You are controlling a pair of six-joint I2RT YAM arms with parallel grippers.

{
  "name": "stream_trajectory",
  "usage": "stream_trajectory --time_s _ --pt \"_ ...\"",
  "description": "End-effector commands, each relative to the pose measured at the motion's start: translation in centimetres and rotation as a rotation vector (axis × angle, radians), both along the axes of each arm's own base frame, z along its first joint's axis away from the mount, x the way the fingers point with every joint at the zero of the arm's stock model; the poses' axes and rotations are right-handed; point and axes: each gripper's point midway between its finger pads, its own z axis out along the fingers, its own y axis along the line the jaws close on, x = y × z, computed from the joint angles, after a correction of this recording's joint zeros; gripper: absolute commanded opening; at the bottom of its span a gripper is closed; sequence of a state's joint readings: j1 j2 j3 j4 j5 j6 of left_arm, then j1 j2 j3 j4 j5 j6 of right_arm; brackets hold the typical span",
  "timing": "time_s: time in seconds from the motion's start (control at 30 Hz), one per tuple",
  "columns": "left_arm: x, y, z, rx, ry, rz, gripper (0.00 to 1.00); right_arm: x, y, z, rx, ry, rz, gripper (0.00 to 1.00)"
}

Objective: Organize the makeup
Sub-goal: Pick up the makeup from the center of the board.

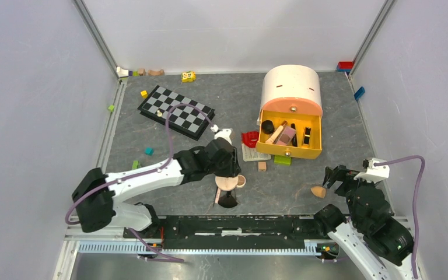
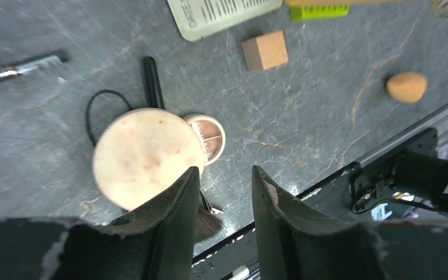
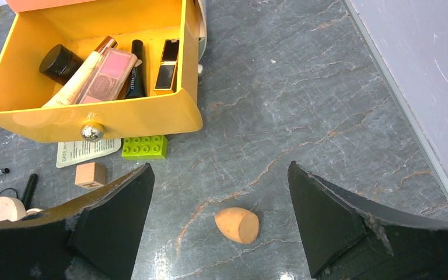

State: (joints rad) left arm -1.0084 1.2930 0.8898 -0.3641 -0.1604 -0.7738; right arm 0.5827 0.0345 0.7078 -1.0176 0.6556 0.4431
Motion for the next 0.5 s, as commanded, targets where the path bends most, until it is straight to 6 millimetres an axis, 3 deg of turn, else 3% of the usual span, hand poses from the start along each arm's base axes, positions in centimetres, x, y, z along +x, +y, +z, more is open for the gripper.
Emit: stream_trajectory --time_s 0.0,0.2,0.47 --pt "-0.1 -4.9 1.0 -0.136 -0.002 -0.065 0.44 0.0 -0.2 0.5 0.025 -0.029 -0.013 0.92" --pt "-0.4 -6.0 -2.2 -0.051 0.048 -0.088 0.41 0.0 -0.2 0.5 0.022 -0.029 -0.015 0.92" --pt "-0.4 -4.7 -6.6 0.081 0.096 -0.049 0.36 0.0 -0.2 0.5 0.023 -0.030 -0.018 0.92"
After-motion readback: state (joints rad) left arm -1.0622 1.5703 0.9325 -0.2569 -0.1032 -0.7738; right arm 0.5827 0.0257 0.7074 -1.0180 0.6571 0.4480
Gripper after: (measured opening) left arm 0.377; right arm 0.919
